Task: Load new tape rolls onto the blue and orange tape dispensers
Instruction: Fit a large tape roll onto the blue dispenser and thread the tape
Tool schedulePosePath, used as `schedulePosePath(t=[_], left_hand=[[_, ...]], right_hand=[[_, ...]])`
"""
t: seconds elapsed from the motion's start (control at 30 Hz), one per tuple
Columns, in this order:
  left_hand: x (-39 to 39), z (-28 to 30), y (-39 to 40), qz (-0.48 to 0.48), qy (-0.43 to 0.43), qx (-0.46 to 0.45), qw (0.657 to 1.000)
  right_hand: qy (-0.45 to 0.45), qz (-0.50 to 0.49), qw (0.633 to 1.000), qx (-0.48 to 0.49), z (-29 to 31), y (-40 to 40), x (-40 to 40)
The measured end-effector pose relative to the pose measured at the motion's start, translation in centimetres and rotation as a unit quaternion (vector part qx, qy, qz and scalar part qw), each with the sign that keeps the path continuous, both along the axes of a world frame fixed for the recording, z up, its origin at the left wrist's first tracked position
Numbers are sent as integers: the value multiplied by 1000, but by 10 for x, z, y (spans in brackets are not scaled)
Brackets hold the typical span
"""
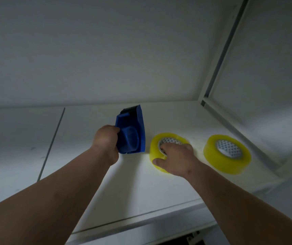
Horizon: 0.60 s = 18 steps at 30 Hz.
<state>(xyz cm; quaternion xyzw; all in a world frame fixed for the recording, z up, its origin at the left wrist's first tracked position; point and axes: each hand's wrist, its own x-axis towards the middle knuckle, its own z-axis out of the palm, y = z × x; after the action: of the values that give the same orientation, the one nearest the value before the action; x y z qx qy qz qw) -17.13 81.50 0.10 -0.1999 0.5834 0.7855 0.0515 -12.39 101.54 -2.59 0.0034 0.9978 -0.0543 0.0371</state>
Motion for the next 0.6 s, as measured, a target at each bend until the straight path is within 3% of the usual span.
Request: schedulePosePath(t=[0.2, 0.3, 0.43, 0.6], left_hand=[[-8, 5, 12, 2, -5, -8, 1000], [-8, 5, 18, 16, -3, -10, 1000], [-3, 7, 30, 49, -8, 9, 999], [5, 9, 43, 72, -18, 37, 997]], right_hand=[[-26, 8, 998, -53, 15, 3, -11], [-42, -16, 982, -185, 29, 13, -16], [-8, -65, 924, -377, 46, 36, -16], [-16, -71, 810, -582, 51, 54, -13]])
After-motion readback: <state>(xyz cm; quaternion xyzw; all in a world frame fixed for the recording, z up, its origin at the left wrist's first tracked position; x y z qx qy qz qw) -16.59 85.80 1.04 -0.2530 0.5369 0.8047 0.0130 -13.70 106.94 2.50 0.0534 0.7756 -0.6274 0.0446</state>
